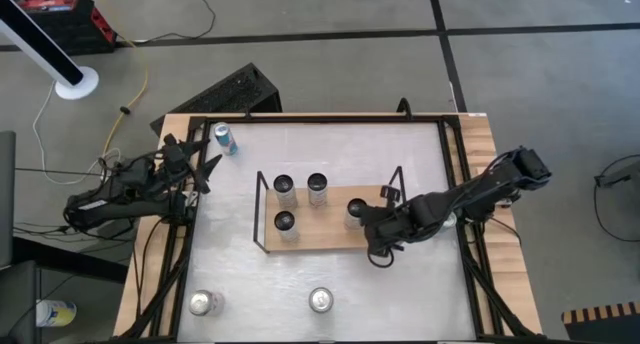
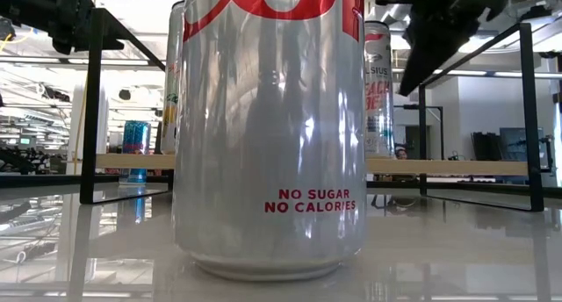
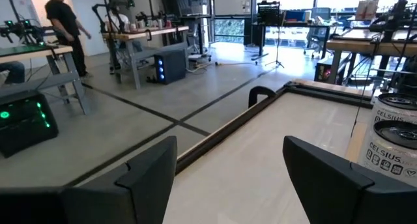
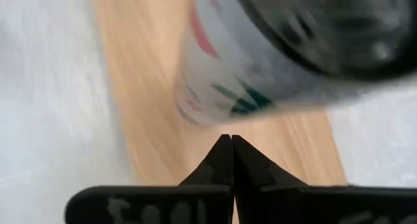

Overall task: Place canned beverage on shelf
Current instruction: Put the white-pink soda can on the shelf aligned with the other white-pink soda can

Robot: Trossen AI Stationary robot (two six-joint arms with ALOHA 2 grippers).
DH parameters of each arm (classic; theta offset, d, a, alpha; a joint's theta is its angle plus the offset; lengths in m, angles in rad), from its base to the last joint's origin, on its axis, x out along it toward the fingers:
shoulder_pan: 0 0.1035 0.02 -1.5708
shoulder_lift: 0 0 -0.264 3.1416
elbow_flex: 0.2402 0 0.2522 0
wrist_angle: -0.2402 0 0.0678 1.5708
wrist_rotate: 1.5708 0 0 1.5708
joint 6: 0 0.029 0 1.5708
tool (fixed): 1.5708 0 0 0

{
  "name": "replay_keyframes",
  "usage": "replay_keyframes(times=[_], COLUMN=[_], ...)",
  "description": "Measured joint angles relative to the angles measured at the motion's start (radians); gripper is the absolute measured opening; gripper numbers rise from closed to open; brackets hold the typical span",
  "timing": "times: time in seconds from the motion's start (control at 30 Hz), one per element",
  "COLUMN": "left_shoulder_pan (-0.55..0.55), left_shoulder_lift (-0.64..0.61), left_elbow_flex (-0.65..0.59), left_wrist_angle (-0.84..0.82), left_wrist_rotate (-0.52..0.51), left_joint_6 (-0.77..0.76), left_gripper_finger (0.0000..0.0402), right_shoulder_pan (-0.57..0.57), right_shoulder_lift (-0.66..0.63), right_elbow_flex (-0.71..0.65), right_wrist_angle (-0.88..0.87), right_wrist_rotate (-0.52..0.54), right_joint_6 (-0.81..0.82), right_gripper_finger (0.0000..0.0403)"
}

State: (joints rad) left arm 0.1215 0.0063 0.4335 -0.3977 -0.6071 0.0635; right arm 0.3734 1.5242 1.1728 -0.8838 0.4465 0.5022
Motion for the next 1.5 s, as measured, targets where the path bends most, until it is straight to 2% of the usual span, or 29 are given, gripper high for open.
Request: replay_keyframes(times=[0.27, 0.5, 0.7, 0.87, 1.03, 1.23, 1.33, 1.5], left_shoulder_pan=[0.0, 0.0, 0.0, 0.0, 0.0, 0.0, 0.0, 0.0], left_shoulder_lift=[0.0, 0.0, 0.0, 0.0, 0.0, 0.0, 0.0, 0.0], left_elbow_flex=[0.0, 0.0, 0.0, 0.0, 0.0, 0.0, 0.0, 0.0], left_wrist_angle=[0.0, 0.0, 0.0, 0.0, 0.0, 0.0, 0.0, 0.0], left_wrist_rotate=[0.0, 0.001, 0.001, 0.001, 0.001, 0.001, 0.001, 0.001], left_joint_6=[0.0, 0.0, 0.0, 0.0, 0.0, 0.0, 0.0, 0.0], left_gripper_finger=[0.0265, 0.0265, 0.0265, 0.0265, 0.0265, 0.0265, 0.0265, 0.0265], right_shoulder_pan=[0.011, 0.018, 0.019, 0.017, 0.01, -0.025, -0.032, -0.045], right_shoulder_lift=[0.003, 0.003, 0.003, 0.003, 0.003, 0.003, 0.002, 0.0], right_elbow_flex=[0.0, 0.0, 0.0, 0.0, 0.0, 0.0, -0.028, -0.071], right_wrist_angle=[-0.035, 0.062, 0.105, 0.14, 0.144, 0.15, 0.24, 0.324], right_wrist_rotate=[0.098, 0.156, 0.171, 0.179, 0.234, 0.237, 0.233, 0.159], right_joint_6=[0.073, -0.004, -0.04, -0.088, -0.112, -0.147, -0.211, -0.25], right_gripper_finger=[0.0032, 0.0015, 0.0029, 0.0017, 0.0019, 0.0019, 0.0017, 0.0019])
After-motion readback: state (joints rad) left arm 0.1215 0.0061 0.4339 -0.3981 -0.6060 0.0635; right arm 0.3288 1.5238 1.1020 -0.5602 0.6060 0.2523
